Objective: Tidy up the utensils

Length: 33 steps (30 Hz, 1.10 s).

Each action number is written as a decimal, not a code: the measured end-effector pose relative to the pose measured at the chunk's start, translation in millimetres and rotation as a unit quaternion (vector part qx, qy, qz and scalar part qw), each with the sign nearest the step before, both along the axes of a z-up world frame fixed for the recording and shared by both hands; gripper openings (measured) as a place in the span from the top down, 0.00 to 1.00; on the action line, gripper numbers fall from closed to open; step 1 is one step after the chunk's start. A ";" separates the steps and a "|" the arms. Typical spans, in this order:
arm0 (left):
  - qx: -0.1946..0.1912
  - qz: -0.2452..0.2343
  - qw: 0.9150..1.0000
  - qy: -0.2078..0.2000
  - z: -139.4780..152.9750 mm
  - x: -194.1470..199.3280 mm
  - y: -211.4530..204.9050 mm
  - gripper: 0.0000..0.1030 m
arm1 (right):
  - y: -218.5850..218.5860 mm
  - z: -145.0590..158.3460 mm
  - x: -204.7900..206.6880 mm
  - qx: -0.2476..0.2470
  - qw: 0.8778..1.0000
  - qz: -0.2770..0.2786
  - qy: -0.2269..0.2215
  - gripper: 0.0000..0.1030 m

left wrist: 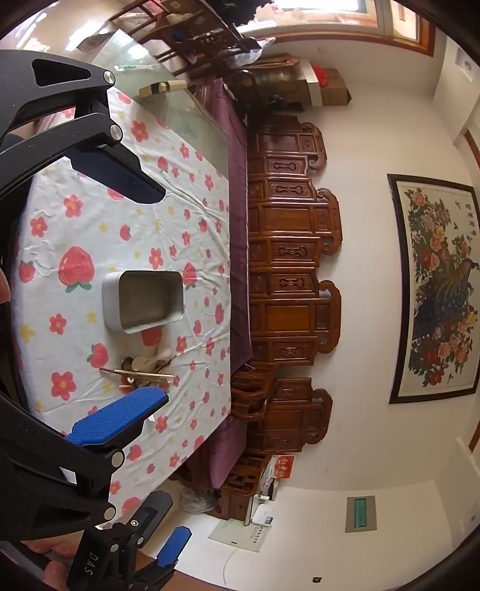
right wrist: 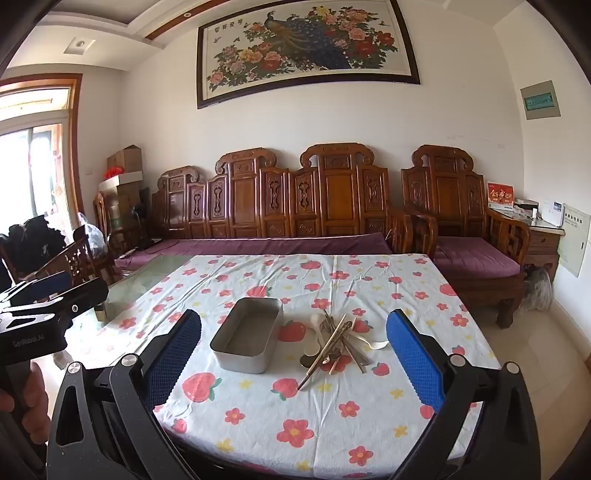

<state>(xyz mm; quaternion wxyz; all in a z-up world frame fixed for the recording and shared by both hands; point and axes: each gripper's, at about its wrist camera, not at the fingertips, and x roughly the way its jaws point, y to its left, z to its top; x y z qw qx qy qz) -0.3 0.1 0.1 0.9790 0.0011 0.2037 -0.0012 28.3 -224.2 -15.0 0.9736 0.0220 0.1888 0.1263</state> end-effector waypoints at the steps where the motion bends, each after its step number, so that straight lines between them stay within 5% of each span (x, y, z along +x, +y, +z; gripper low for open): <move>1: -0.001 -0.001 1.000 0.000 0.0 0.0 0.1 0.06 | -0.4 0.1 -0.1 0.003 1.000 0.000 0.000 0.02; 33: 0.003 0.000 1.000 -0.004 0.3 -0.4 -1.7 0.06 | -0.7 1.6 -2.3 0.006 1.000 0.000 -0.001 0.02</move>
